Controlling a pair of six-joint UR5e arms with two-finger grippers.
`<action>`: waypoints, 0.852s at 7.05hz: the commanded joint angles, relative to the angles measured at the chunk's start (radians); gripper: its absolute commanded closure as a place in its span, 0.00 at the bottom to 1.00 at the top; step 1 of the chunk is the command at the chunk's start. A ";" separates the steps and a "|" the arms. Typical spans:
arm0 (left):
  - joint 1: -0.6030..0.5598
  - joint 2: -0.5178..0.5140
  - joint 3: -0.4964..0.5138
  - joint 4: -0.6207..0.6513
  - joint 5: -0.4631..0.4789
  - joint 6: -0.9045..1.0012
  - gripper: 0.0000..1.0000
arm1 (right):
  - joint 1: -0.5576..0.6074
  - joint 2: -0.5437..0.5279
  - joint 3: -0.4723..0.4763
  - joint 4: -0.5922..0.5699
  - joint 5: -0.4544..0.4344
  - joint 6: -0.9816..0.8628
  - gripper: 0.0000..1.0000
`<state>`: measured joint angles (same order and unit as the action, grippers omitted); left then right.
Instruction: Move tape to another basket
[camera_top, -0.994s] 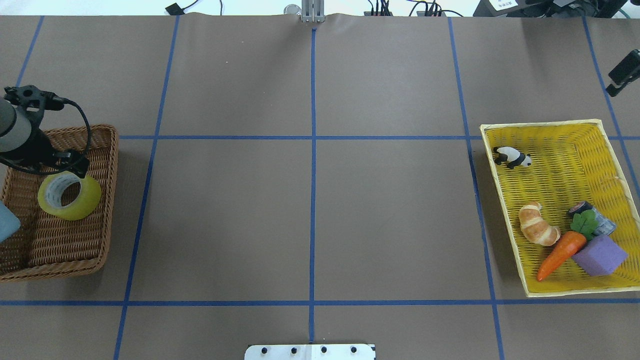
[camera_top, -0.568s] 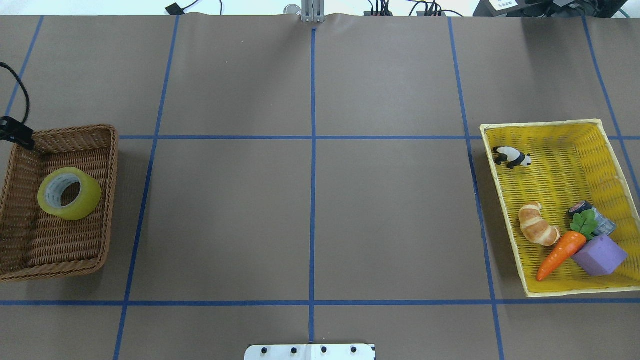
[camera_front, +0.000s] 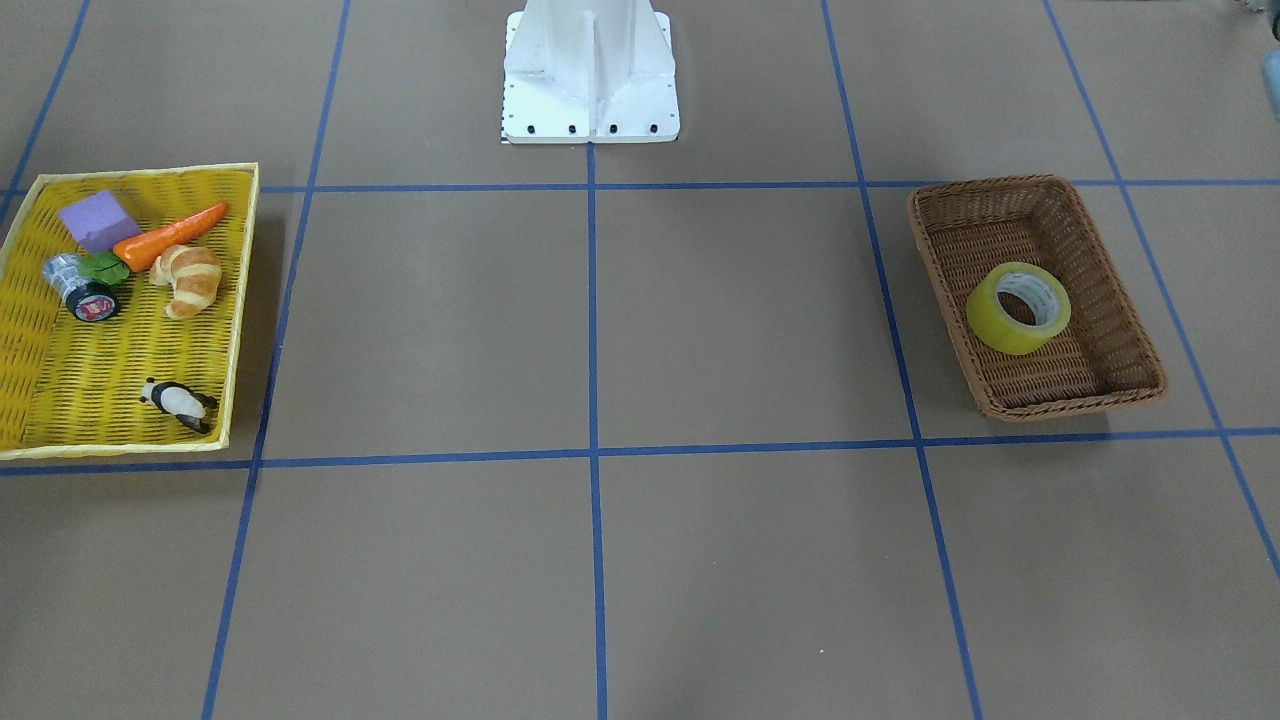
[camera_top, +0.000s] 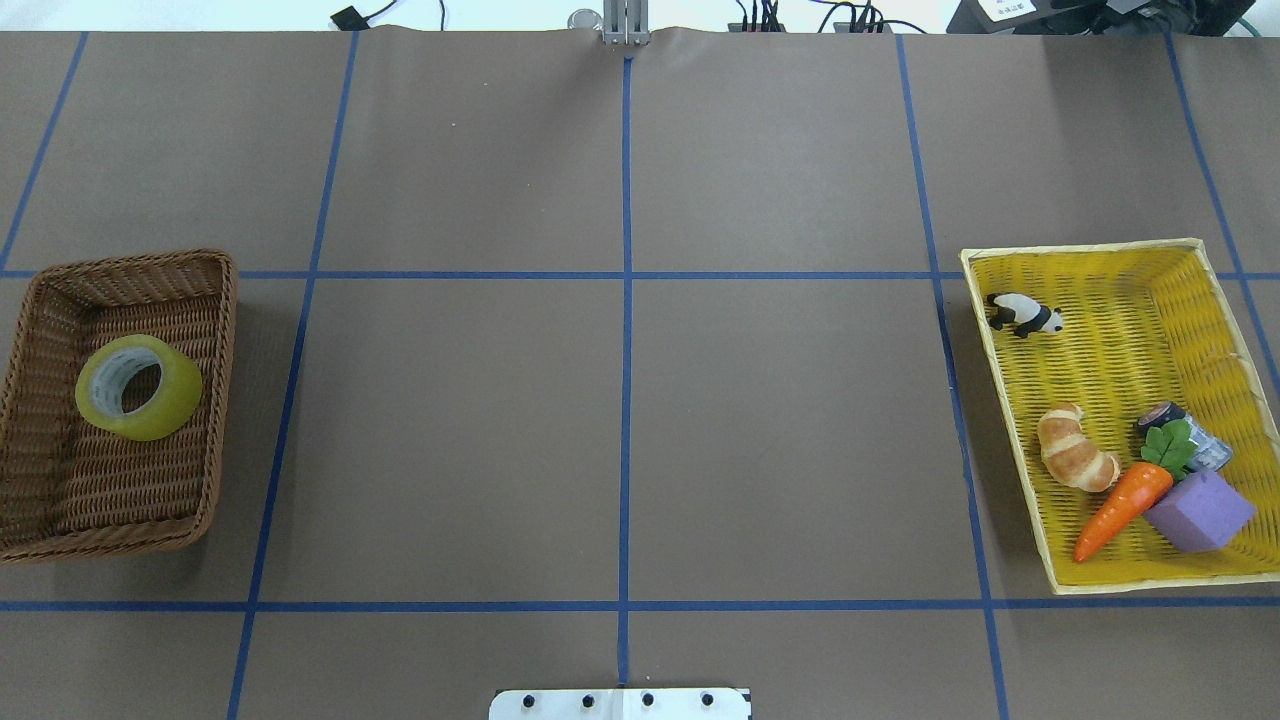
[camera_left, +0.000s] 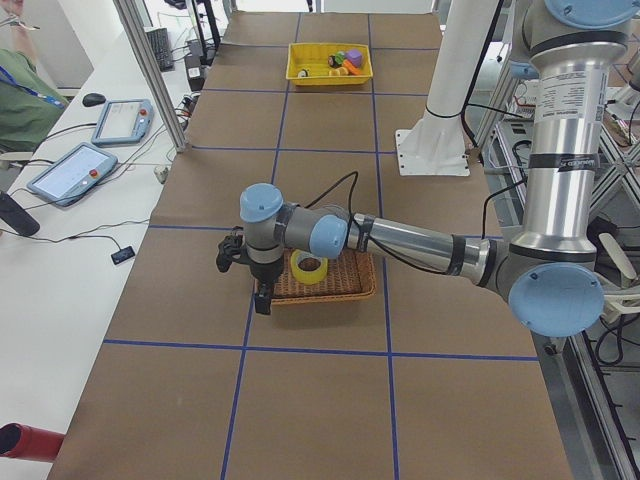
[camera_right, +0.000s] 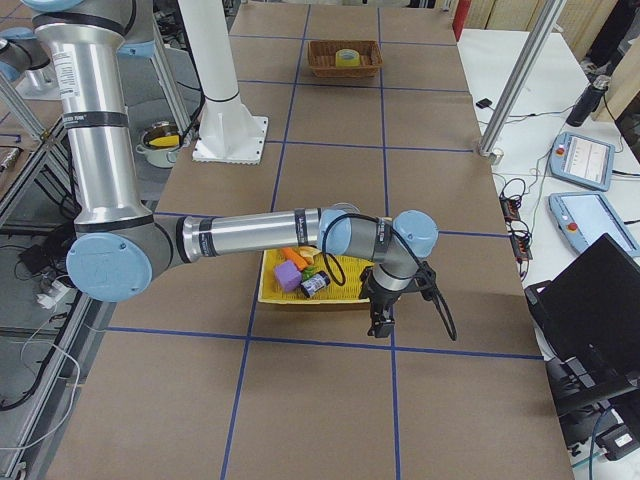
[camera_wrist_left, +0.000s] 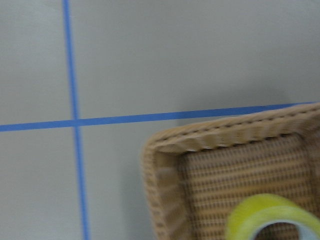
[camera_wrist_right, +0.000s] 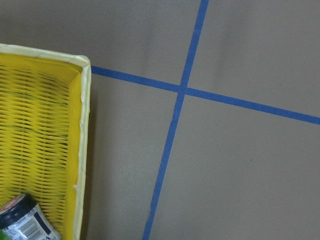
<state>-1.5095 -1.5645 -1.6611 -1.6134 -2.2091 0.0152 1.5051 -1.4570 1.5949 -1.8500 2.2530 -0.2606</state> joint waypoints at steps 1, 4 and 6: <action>-0.074 0.017 0.043 -0.012 -0.004 0.112 0.01 | 0.004 -0.017 0.000 0.008 -0.007 0.004 0.00; -0.069 0.038 0.077 -0.046 -0.004 0.111 0.01 | 0.004 -0.026 -0.003 0.037 0.003 0.012 0.00; -0.069 0.031 0.081 -0.046 -0.008 -0.010 0.01 | 0.004 -0.040 -0.010 0.134 0.020 0.087 0.00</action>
<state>-1.5787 -1.5325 -1.5784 -1.6589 -2.2149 0.0918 1.5094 -1.4915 1.5904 -1.7705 2.2612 -0.2225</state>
